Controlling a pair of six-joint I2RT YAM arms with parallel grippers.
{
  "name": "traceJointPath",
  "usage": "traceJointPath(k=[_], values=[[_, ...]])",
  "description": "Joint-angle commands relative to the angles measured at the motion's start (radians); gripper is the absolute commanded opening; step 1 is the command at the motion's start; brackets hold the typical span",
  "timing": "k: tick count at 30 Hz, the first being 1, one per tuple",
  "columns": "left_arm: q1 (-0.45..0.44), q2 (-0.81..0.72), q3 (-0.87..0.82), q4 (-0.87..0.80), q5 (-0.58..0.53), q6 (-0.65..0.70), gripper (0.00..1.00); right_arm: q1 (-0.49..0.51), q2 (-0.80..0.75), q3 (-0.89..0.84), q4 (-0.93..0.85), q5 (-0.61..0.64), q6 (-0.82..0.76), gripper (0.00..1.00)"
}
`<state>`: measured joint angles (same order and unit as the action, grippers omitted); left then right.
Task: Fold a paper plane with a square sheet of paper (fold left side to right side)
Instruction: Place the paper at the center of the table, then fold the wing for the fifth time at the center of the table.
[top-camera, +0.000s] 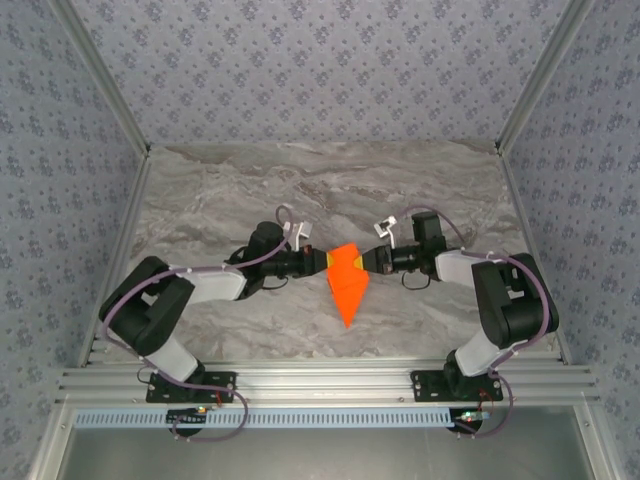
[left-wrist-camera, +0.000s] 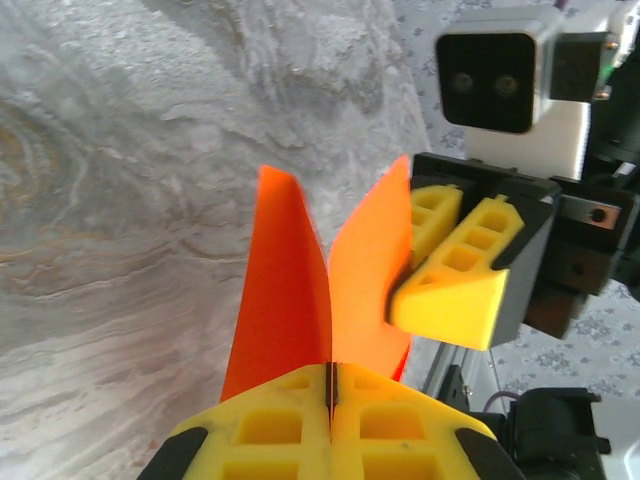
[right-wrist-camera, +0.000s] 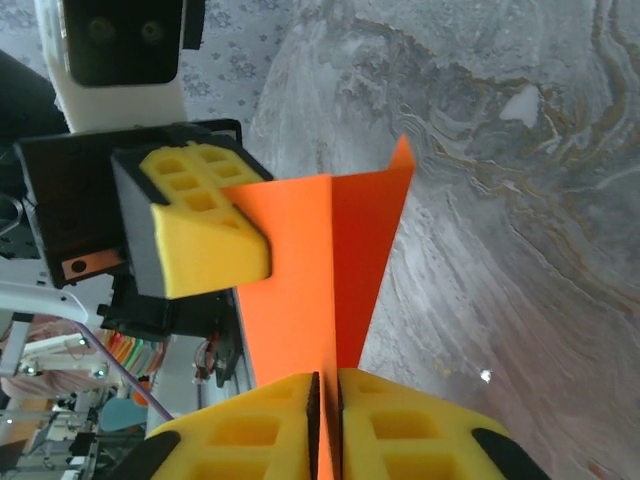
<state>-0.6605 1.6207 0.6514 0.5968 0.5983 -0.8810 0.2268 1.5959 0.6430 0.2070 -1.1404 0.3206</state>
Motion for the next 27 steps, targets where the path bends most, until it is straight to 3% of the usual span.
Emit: traceJointPath(k=[1, 5, 8, 9, 13, 16, 19, 22, 27], values=[[0.009, 0.047, 0.029, 0.055, 0.013, 0.0, 0.0, -0.006, 0.003, 0.037, -0.147, 0.046, -0.058, 0.09], [0.012, 0.089, 0.054, 0.055, 0.023, 0.005, 0.01, -0.004, -0.002, 0.05, -0.225, 0.063, -0.081, 0.11], [0.013, 0.109, 0.073, 0.053, 0.035, 0.008, 0.05, 0.003, 0.005, 0.069, -0.285, 0.118, -0.073, 0.05], [0.014, 0.11, 0.079, 0.048, 0.036, 0.011, 0.1, 0.002, 0.009, 0.074, -0.306, 0.138, -0.068, 0.04], [0.019, 0.064, 0.092, -0.067, -0.013, 0.08, 0.49, 0.005, 0.012, 0.08, -0.313, 0.24, 0.034, 0.0], [0.017, -0.03, 0.091, -0.236, -0.125, 0.168, 0.65, 0.017, 0.019, 0.098, -0.341, 0.307, 0.093, 0.0], [-0.02, -0.159, 0.094, -0.437, -0.266, 0.287, 0.66, 0.031, 0.023, 0.12, -0.364, 0.364, 0.144, 0.0], [-0.126, -0.263, 0.13, -0.622, -0.403, 0.4, 0.66, 0.04, 0.034, 0.145, -0.387, 0.41, 0.199, 0.0], [-0.307, -0.287, 0.142, -0.708, -0.509, 0.403, 0.66, 0.052, 0.064, 0.199, -0.424, 0.45, 0.267, 0.0]])
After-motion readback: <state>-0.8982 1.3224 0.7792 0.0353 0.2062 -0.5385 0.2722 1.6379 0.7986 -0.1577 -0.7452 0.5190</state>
